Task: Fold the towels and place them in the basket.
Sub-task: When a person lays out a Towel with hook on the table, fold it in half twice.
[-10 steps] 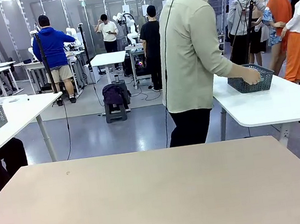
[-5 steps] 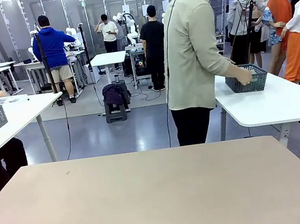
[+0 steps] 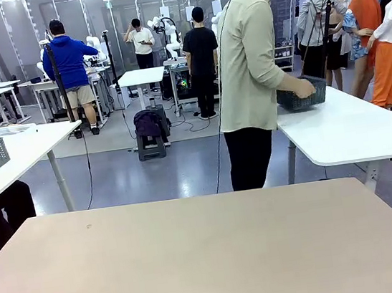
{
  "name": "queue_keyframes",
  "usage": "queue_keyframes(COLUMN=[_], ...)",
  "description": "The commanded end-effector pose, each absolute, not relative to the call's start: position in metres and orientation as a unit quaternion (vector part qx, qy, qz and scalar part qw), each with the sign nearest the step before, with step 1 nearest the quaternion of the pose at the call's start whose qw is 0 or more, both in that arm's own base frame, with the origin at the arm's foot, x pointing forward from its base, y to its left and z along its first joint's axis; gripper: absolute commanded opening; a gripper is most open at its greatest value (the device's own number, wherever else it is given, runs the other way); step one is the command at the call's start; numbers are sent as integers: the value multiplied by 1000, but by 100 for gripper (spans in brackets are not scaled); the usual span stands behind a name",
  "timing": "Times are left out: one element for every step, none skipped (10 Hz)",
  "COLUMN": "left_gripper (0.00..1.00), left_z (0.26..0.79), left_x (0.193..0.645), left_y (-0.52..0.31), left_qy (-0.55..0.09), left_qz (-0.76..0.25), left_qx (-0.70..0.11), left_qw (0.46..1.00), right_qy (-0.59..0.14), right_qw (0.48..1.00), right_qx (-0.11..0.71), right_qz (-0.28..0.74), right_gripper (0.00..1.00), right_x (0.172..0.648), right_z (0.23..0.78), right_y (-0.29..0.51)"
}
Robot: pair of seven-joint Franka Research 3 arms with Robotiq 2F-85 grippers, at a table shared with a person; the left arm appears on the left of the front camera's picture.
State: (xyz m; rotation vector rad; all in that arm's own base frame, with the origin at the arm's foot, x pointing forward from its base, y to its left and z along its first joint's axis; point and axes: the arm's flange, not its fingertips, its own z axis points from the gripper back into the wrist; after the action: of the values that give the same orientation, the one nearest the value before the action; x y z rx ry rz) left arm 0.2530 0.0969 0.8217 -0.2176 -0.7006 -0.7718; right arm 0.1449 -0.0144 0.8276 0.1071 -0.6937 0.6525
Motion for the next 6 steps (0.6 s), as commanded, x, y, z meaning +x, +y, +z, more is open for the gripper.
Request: queue_keyframes(left_gripper=[100,100,100,100,100,100], left_z=[822,822,822,822,822,822], left_x=[254,254,254,254,254,254], left_y=[95,95,95,95,95,95], left_qy=[-334,-334,-334,-334,-334,-334], left_qz=[-375,-375,-375,-375,-375,-375], left_qx=[-105,-105,-105,-105,-105,-105], left_qw=[859,859,859,859,859,859], right_qy=[-334,-334,-334,-334,-334,-334], right_qw=[887,887,887,887,887,887], right_qx=[52,52,52,52,52,52], right_qz=[315,315,315,315,315,315], right_gripper=[100,100,100,100,100,100], right_x=[144,144,144,144,144,144], right_z=[828,828,828,828,828,828], right_y=[-14,-14,-14,-14,-14,-14])
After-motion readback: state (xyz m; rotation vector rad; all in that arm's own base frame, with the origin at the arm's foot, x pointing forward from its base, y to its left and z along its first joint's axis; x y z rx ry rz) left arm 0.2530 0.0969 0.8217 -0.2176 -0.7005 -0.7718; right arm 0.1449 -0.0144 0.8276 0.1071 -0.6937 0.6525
